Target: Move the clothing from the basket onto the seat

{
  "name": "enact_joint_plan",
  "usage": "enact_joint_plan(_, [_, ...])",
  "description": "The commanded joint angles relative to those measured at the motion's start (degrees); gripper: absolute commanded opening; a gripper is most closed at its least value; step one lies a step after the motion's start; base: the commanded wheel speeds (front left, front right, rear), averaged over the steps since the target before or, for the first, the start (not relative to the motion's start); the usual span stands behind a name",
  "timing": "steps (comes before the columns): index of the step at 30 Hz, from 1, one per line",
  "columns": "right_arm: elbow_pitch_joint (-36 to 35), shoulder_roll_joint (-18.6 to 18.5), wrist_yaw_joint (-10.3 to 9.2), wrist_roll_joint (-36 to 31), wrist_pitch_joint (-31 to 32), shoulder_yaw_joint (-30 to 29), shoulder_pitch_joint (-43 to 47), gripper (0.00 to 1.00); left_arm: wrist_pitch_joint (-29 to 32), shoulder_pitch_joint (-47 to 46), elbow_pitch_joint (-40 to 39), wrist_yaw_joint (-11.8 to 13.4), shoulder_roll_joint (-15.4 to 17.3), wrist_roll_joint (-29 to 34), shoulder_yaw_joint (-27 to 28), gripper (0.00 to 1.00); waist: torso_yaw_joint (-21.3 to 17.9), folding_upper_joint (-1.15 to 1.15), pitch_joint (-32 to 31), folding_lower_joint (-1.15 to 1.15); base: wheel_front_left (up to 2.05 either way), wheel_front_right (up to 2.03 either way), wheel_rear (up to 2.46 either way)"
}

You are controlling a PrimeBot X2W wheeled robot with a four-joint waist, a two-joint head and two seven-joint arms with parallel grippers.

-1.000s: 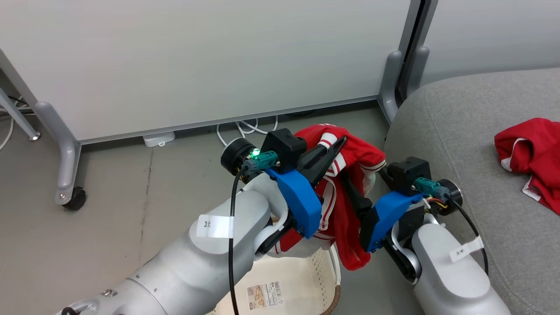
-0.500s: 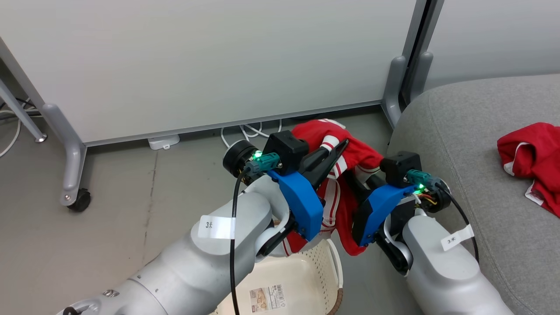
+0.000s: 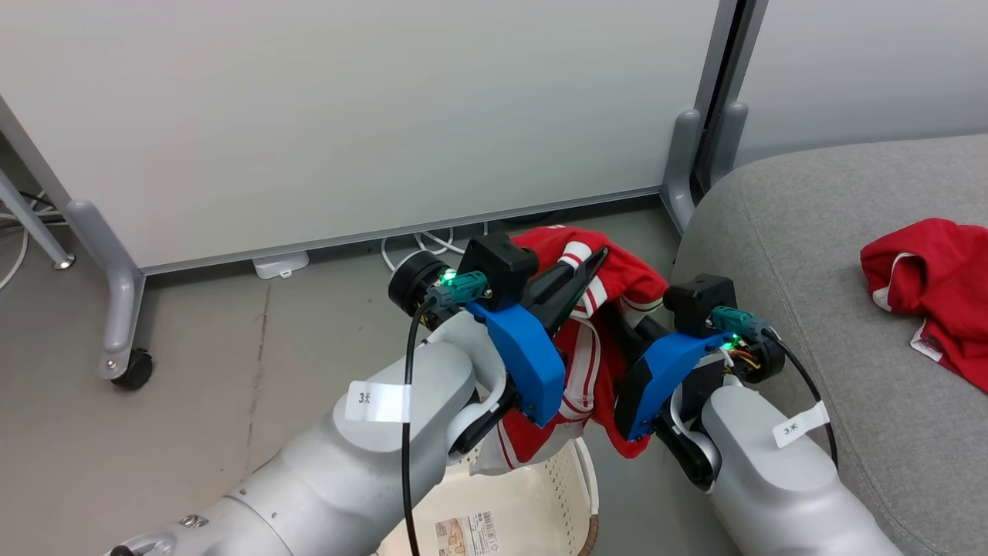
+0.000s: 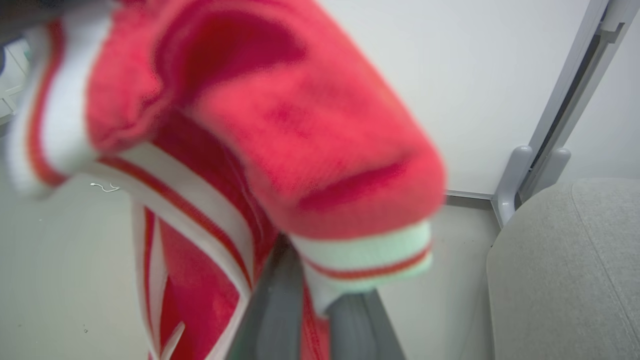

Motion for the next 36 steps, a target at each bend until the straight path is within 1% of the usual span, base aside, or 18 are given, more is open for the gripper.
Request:
enact_joint_plan(1, [0.36, 0.06, 0.01, 0.37, -0.31, 0.19, -1.13, 0.00, -0.30, 0.52, -0.02, -0.14, 0.03, -0.07, 0.20, 0.22, -0.02, 0.00, 0.00, 0.00, 0.00, 0.00, 0.00])
enact_joint_plan(2, [0.54, 0.06, 0.01, 0.49, -0.44, 0.30, -1.19, 0.00, -0.30, 0.61, -0.08, -0.15, 0.02, -0.21, 0.09, 0.44, -0.02, 0.00, 0.01, 0.00, 0.00, 0.00, 0.00])
enact_joint_plan(3, [0.72, 0.06, 0.01, 0.77, -0.61, 0.43, -1.22, 0.00, -0.30, 0.64, -0.09, -0.14, 0.06, -0.28, -0.04, 0.81, -0.02, 0.00, 0.04, 0.00, 0.00, 0.00, 0.00])
enact_joint_plan(4, [0.91, 0.06, 0.01, 1.03, -0.70, 0.54, -1.29, 0.00, -0.30, 0.63, -0.13, -0.14, 0.17, -0.32, -0.14, 0.96, -0.01, 0.00, 0.07, 0.00, 0.00, 0.00, 0.00])
enact_joint_plan(5, [1.03, 0.06, 0.01, 1.20, -0.87, 0.64, -1.44, 0.00, -0.30, 0.65, -0.18, -0.14, 0.33, -0.31, -0.15, 1.00, 0.00, 0.00, 0.11, 0.00, 0.00, 0.00, 0.00])
enact_joint_plan(10, [1.05, 0.07, 0.01, 2.99, -1.51, 1.13, -1.76, 0.00, -0.30, 3.29, -1.47, 0.32, 1.52, 0.89, 2.06, 1.00, -0.10, 0.00, 0.25, 0.00, 0.00, 0.00, 0.00])
enact_joint_plan(15, [1.62, 0.07, 0.01, 3.49, -1.87, 1.05, -2.61, 0.00, -0.30, 9.38, -5.68, 1.30, 4.01, 3.50, 7.00, 1.00, -0.01, 0.00, 0.53, 0.00, 0.00, 0.00, 0.00])
enact_joint_plan(20, [2.48, 0.06, 0.01, 3.46, -2.32, 0.07, -2.89, 0.00, -0.30, 17.20, -11.69, 2.72, 6.72, 8.59, 14.70, 1.00, 0.26, 0.00, 0.91, 0.00, 0.00, 0.00, 0.00])
enact_joint_plan(24, [2.57, 0.07, 0.01, 3.79, -2.65, -0.14, -3.01, 0.00, -0.30, 23.78, -16.24, 3.17, 8.33, 14.03, 21.45, 1.00, 0.35, 0.00, 1.27, 0.00, 0.00, 0.00, 0.00])
enact_joint_plan(29, [2.55, 0.06, 0.01, 4.11, -2.78, 0.14, -3.03, 0.00, -0.30, 31.75, -20.76, 2.85, 8.82, 20.57, 30.10, 1.00, 0.26, 0.00, 1.57, 0.00, 0.00, 0.00, 0.00])
enact_joint_plan(36, [2.93, 0.06, 0.01, 4.10, -3.05, 0.04, -3.07, 0.00, -0.30, 39.31, -24.18, 1.73, 7.02, 27.39, 40.91, 1.00, 0.23, 0.00, 1.79, 0.00, 0.00, 0.00, 0.00])
